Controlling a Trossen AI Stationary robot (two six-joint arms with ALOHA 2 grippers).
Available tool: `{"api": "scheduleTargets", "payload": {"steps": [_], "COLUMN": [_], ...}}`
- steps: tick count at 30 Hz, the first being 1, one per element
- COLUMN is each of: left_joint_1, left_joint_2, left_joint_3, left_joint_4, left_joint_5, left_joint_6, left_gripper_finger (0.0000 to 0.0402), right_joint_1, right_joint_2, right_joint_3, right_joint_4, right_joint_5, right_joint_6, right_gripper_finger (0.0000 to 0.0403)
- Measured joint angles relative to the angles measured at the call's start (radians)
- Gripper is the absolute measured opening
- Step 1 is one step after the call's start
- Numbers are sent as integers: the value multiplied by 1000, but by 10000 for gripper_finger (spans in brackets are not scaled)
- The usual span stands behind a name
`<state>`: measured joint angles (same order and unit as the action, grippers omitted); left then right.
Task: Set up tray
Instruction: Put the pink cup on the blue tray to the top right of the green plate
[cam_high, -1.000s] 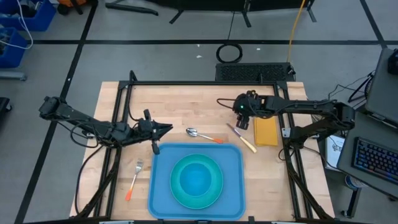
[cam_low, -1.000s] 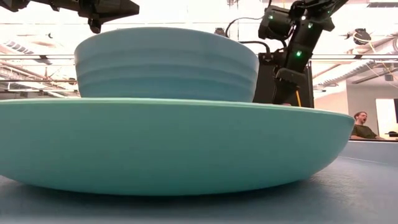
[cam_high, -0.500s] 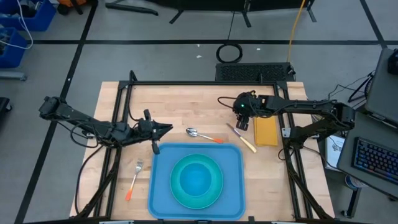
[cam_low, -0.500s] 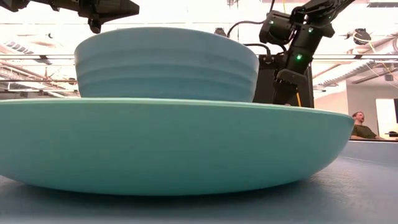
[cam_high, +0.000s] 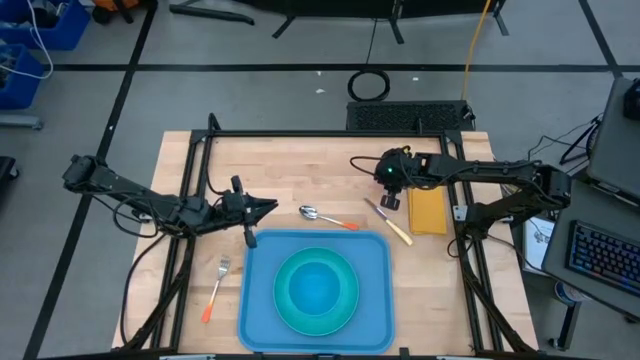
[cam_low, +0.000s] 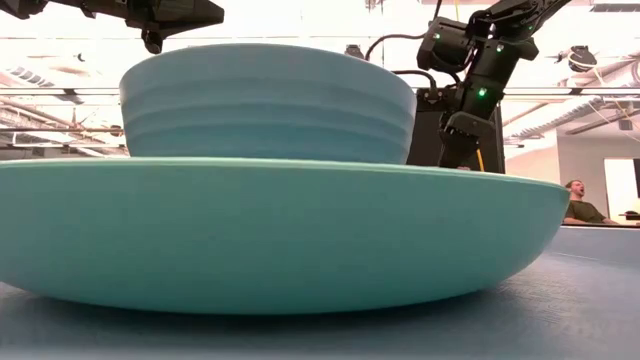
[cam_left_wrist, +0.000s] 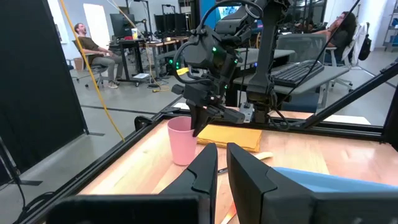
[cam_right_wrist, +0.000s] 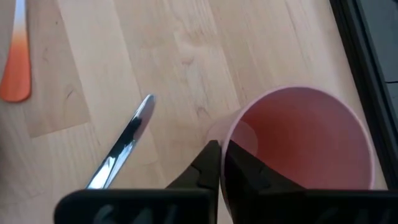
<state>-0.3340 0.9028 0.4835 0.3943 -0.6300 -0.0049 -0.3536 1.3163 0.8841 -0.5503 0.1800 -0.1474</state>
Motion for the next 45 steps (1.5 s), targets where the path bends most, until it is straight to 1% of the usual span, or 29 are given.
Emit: {"api": "scheduleTargets", "payload": {"steps": [5, 9, 13, 15, 20, 27, 29, 33, 41, 45], "left_joint_1": [0, 0, 0, 0, 0, 0, 0, 2, 2, 2], "left_joint_2": [0, 0, 0, 0, 0, 0, 0, 0, 0, 0], "left_joint_3": [0, 0, 0, 0, 0, 0, 0, 0, 0, 0], "left_joint_4": [0, 0, 0, 0, 0, 0, 1, 0, 0, 0], "left_joint_5": [0, 0, -1, -1, -1, -2, -2, -5, -7, -7], "left_joint_6": [0, 0, 0, 0, 0, 1, 2, 1, 1, 1], "left_gripper_finger": [42, 42, 42, 42, 42, 42, 42, 42, 42, 42], "right_joint_1": [9, 38, 85, 113, 194, 349, 393, 468, 595, 636], "right_joint_2": [0, -11, -39, -62, -122, -171, -174, -174, -174, -173], "right_joint_3": [0, 0, 0, 0, 0, 0, 0, 7, 37, 37], "right_joint_4": [0, 1, -6, -6, -23, -59, -65, -61, -67, -68], "right_joint_5": [3, 7, 63, 79, 79, 77, 73, 23, 21, -30], "right_joint_6": [-2, -3, 3, 9, 46, 101, 121, 164, 245, 290], "right_gripper_finger": [3, 2, 1, 1, 1, 1, 0, 0, 0, 0]}}
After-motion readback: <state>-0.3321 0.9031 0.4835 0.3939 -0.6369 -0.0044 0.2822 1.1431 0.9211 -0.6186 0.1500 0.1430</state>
